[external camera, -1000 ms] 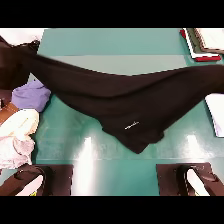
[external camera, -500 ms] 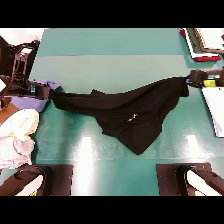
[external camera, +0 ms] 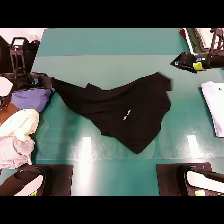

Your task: Fold the shirts.

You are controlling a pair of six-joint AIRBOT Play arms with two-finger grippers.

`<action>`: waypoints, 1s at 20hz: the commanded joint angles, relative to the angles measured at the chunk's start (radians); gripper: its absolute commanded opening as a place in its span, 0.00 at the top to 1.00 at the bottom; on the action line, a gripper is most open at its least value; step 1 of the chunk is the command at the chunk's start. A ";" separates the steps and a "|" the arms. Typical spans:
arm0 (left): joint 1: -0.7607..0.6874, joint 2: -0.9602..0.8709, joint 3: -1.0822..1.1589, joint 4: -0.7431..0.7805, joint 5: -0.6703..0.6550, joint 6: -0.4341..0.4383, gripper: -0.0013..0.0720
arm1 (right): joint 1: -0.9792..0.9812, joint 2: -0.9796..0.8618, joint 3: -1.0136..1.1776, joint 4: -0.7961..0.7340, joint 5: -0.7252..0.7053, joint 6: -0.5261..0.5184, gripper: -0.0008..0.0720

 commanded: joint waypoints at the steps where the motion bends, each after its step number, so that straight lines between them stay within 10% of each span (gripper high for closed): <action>1: 0.001 -0.042 -0.001 0.034 -0.024 -0.013 0.95 | -0.023 0.000 0.013 -0.002 0.166 -0.021 0.33; 6: 0.001 -0.055 -0.001 0.035 -0.029 -0.013 0.95 | -0.060 0.220 -0.427 0.000 0.286 0.010 0.34; 11: 0.000 -0.055 -0.001 0.032 -0.026 -0.014 0.95 | -0.018 0.410 -0.859 0.010 0.116 0.108 0.40; 20: 0.001 -0.055 -0.001 0.031 -0.082 -0.014 0.95 | 0.120 0.304 -0.988 0.138 -0.112 0.097 0.41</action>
